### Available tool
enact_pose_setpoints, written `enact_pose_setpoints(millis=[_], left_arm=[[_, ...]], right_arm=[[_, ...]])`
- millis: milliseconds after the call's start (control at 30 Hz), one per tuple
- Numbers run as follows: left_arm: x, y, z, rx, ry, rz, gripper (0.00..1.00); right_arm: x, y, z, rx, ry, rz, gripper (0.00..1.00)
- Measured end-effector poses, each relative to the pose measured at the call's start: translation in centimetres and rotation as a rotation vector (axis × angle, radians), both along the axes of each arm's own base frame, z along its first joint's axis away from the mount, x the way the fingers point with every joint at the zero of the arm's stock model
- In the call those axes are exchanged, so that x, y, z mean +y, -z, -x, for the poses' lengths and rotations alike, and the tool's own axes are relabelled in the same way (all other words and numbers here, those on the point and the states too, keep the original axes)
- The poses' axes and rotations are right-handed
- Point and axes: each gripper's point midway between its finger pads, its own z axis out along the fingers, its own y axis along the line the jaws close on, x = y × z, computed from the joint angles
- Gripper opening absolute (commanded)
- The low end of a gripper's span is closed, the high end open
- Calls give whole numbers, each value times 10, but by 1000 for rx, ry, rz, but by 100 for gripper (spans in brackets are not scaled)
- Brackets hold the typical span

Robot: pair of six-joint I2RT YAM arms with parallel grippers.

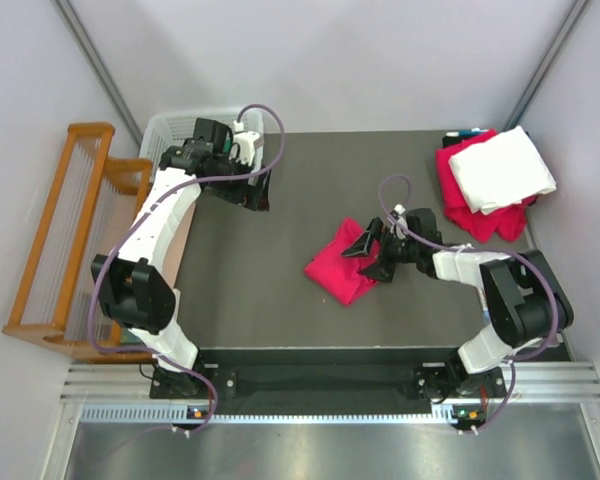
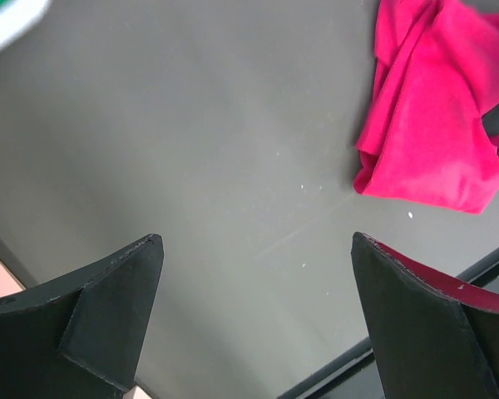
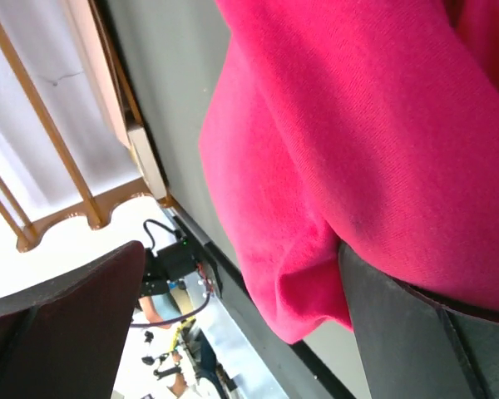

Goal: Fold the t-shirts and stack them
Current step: Fold the tshirt

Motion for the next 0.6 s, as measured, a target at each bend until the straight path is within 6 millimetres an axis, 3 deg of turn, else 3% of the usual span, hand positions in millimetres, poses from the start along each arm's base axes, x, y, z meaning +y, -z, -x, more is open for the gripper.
enact_pose_setpoints(millis=[233,367,433,600], left_arm=[[2,7,4,17,11,-14,99],[3,13,6,31,14,-20,99],[3,17,9,44,14,-23,99],[5,24,12,61,13,-29,99]], right_arm=[[-13,14,-6,15,18,140,100],[-33,1,-17,-43,57,294,100],[-43,-21,-30,-97,80,371,100],[-42,-115,-64,-325,106,379,100]])
